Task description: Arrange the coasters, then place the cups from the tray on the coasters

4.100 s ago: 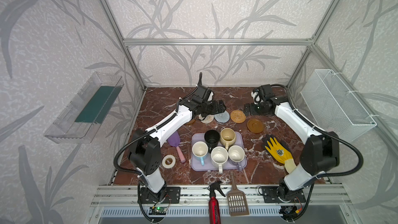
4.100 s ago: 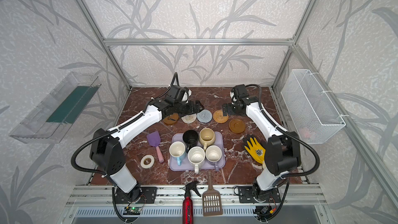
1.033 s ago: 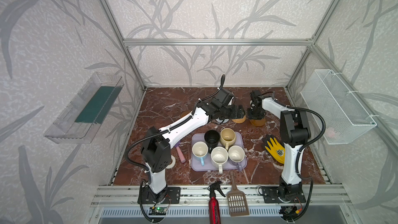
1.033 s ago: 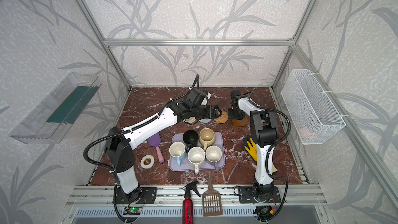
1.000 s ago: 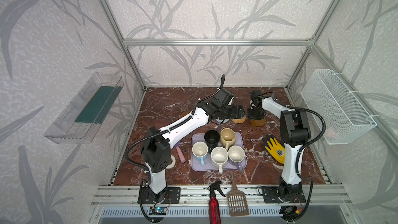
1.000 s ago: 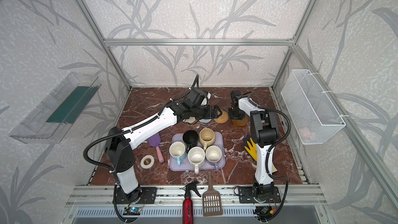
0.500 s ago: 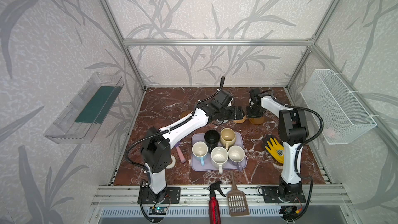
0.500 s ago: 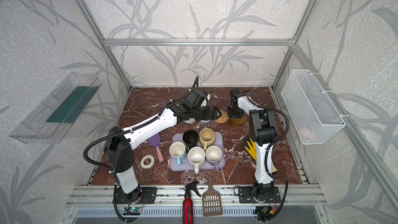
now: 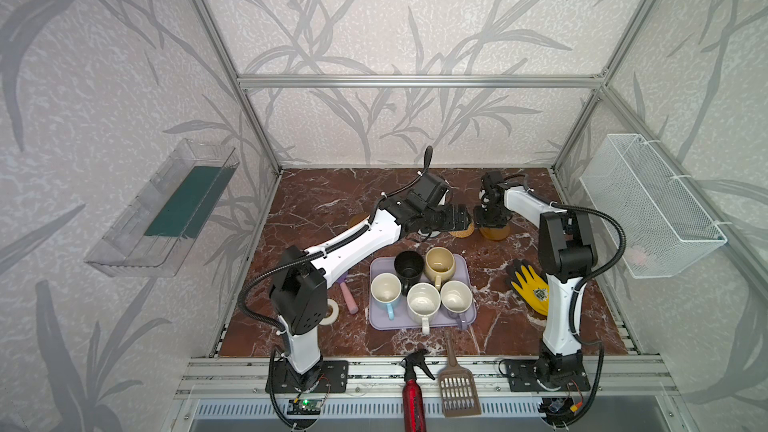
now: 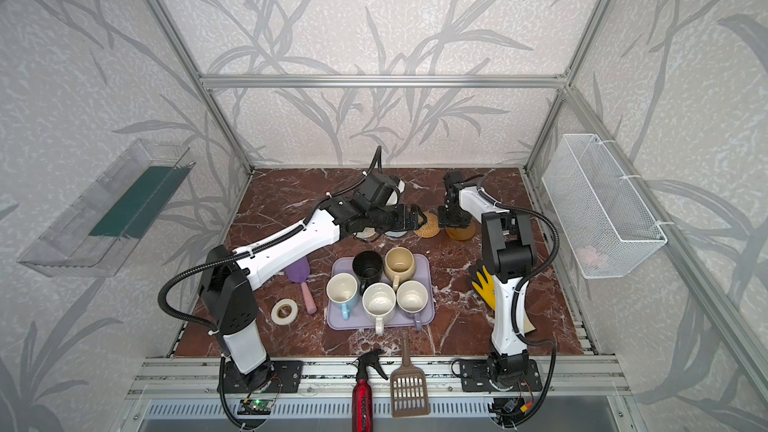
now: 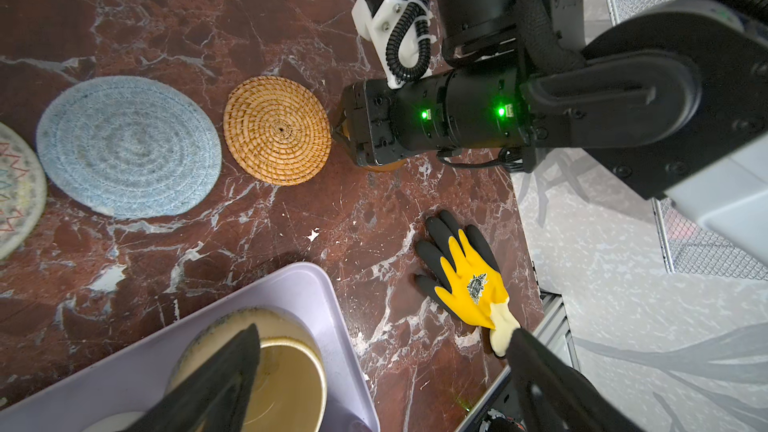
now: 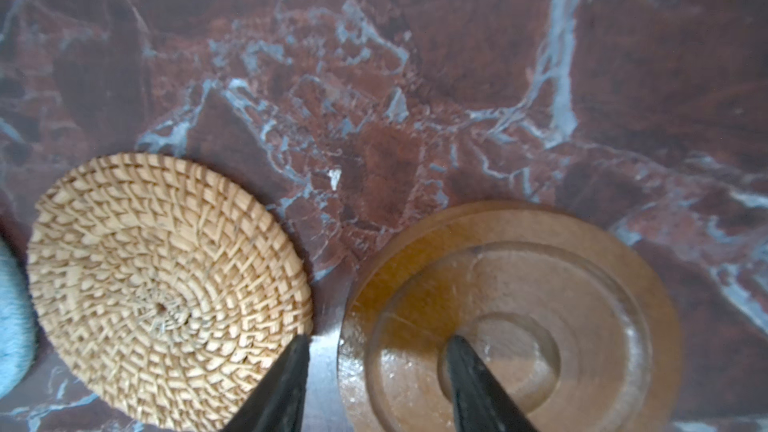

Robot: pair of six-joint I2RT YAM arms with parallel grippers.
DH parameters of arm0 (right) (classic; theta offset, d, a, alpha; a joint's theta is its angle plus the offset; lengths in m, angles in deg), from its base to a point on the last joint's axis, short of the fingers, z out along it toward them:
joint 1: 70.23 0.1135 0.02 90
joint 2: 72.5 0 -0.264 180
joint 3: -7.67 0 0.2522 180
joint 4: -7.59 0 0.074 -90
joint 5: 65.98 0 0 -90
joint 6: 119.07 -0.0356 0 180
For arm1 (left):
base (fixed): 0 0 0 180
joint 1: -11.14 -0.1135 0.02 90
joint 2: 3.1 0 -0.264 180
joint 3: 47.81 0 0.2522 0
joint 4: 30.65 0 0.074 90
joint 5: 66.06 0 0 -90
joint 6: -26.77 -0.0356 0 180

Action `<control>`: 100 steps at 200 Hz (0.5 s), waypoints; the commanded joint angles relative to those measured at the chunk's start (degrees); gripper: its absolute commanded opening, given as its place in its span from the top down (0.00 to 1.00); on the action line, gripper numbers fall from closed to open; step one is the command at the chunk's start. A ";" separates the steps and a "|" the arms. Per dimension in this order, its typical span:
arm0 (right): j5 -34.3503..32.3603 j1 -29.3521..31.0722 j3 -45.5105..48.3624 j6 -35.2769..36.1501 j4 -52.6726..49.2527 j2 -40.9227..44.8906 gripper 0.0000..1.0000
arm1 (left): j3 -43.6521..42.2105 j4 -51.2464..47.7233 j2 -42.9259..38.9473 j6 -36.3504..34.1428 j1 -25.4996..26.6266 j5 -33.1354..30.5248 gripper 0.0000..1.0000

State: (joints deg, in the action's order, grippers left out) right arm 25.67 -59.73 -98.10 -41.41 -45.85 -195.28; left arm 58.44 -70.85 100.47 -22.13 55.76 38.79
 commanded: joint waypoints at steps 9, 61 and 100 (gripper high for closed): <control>0.02 0.29 1.61 0.37 -0.88 5.06 0.42 | 0.84 -1.72 -2.85 -1.00 -0.14 -2.17 0.04; 1.94 0.24 5.16 1.00 0.29 17.10 0.10 | 0.18 -5.43 -7.31 -2.62 -0.81 -5.21 0.04; 3.44 0.22 8.74 0.39 -0.58 28.86 0.01 | -3.29 -9.63 -13.95 -3.26 -1.52 -8.69 0.01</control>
State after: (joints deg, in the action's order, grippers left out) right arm 27.40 -59.70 -91.87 -41.01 -45.15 -173.49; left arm 57.45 -76.03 91.84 -24.27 54.84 33.61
